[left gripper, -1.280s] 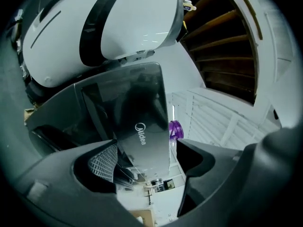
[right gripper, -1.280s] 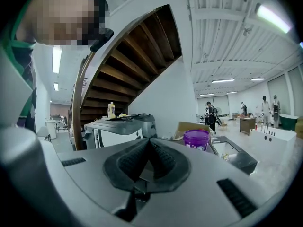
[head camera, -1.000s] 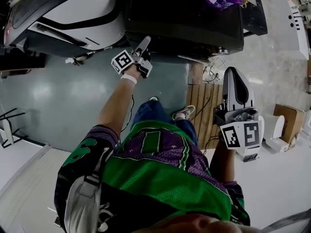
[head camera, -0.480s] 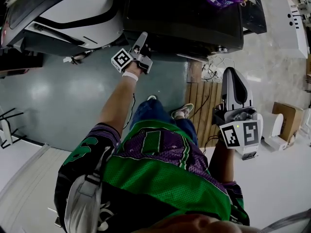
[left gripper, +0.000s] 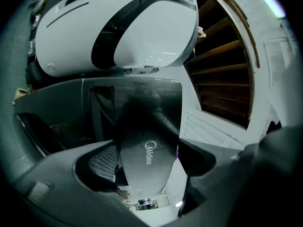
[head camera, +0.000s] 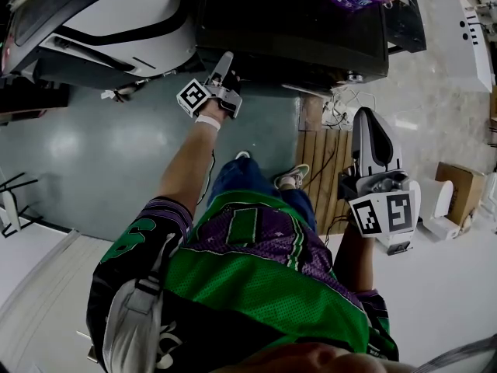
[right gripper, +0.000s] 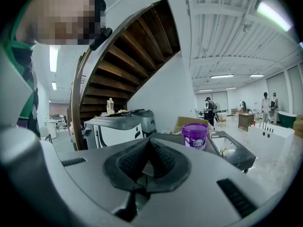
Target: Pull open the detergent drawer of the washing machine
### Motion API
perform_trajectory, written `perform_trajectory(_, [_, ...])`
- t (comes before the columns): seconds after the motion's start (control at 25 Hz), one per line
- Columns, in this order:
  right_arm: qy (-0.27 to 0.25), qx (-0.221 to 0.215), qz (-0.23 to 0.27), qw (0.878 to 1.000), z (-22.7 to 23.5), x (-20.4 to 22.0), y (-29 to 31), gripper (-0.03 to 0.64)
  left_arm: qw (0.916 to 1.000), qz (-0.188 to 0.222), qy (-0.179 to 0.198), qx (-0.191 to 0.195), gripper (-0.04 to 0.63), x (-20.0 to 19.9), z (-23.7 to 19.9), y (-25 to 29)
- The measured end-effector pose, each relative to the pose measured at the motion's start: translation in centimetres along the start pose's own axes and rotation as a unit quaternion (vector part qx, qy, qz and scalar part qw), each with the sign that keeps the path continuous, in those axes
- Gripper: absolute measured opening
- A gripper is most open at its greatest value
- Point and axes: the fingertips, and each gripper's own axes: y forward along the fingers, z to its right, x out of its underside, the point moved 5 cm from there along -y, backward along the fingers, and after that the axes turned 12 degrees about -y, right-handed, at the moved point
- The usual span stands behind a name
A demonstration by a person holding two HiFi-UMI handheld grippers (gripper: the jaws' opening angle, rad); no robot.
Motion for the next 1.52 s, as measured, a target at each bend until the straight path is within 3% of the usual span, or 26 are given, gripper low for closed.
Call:
perform_trajectory(0.2, [0.002, -0.004, 0.001, 1.000, 0.1, 0.0, -0.1, 0.002, 1.0000, 0.000, -0.006, 0.006, 0.365, 0.3, -0.1, -0.4])
perform_trajectory(0.36, [0.002, -0.008, -0.003, 1.000, -0.2, 0.2, -0.2, 0.002, 0.9989, 0.017, -0.036, 0.026, 0.411, 0.2, -0.6, -0.4])
perform_trajectory(0.56, [-0.003, -0.009, -0.012, 1.000, -0.3, 0.7, -0.3, 0.002, 0.9973, 0.028, -0.039, 0.055, 0.418, -0.1, -0.9, -0.1])
perform_trajectory(0.64, [-0.003, -0.006, -0.014, 1.000, -0.2, 0.6, -0.5, 0.002, 0.9949, 0.028, -0.044, 0.086, 0.417, -0.3, -0.4, 0.0])
perform_trajectory(0.76, [-0.005, -0.002, -0.017, 1.000, 0.1, 0.6, -0.5, 0.002, 0.9837, 0.012, -0.041, 0.175, 0.419, -0.6, 0.8, 0.9])
perform_trajectory(0.84, [-0.004, -0.003, -0.018, 1.000, 0.1, 0.8, -0.5, 0.002, 0.9855, 0.016, -0.040, 0.164, 0.419, -0.6, 0.7, 0.8])
perform_trajectory(1.0, [-0.002, -0.009, -0.020, 1.000, -0.3, 1.0, -0.4, 0.002, 0.9941, 0.033, -0.040, 0.095, 0.417, -0.4, -0.1, 0.2])
perform_trajectory(1.12, [-0.003, -0.011, -0.018, 1.000, -0.4, 0.8, -0.3, 0.002, 0.9952, 0.033, -0.037, 0.085, 0.417, -0.5, -0.2, 0.0])
perform_trajectory(1.2, [-0.003, -0.010, -0.015, 1.000, -0.3, 0.7, -0.3, 0.002, 0.9946, 0.023, -0.042, 0.092, 0.417, -0.2, -0.1, -0.2])
perform_trajectory(1.36, [0.001, -0.012, -0.016, 1.000, -0.3, 0.9, -0.4, 0.002, 0.9836, -0.009, -0.029, 0.178, 0.417, -0.2, -0.5, -0.8])
perform_trajectory(1.52, [0.003, -0.019, -0.016, 1.000, -0.6, 1.1, -0.5, 0.002, 0.9951, 0.023, -0.035, 0.090, 0.417, 0.5, 0.1, -1.8])
